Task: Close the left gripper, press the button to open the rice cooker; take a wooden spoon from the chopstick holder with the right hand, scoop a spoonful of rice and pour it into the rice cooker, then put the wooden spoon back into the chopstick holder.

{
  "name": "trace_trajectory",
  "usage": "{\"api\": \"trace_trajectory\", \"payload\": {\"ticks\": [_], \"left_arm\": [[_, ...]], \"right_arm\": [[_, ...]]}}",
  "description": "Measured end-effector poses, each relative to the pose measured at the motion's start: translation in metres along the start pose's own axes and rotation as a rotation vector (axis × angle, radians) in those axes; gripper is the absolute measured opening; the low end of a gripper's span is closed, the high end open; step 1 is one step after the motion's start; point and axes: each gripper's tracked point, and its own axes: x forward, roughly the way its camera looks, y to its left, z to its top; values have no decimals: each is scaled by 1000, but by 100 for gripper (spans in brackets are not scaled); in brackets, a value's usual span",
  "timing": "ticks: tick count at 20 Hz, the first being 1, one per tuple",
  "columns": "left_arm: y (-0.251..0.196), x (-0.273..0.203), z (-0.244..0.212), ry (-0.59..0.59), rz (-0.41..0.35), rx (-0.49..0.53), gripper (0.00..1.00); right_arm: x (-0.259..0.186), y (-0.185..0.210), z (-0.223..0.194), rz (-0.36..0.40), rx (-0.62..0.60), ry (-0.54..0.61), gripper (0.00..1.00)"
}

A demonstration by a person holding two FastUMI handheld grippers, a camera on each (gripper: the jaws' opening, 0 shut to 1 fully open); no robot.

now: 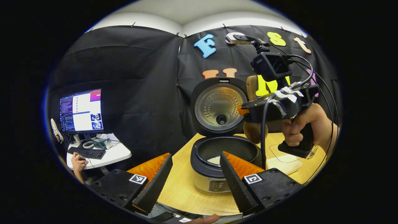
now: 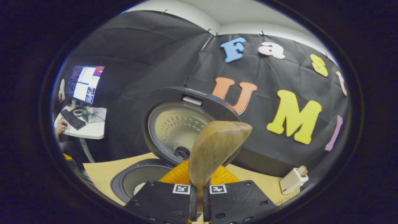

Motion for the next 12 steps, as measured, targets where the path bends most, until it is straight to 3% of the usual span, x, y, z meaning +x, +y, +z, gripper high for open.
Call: {"api": "trace_trajectory", "payload": {"ticks": [5,12], "left_arm": [[-9,-1,2,-2,-10,3,98],[-36,-6,12,-30,-59,14,97]], "right_arm": [[-19,-13,1,-2,9,-42,8],[-41,-76,-12,-58,65,-47,9]]}}
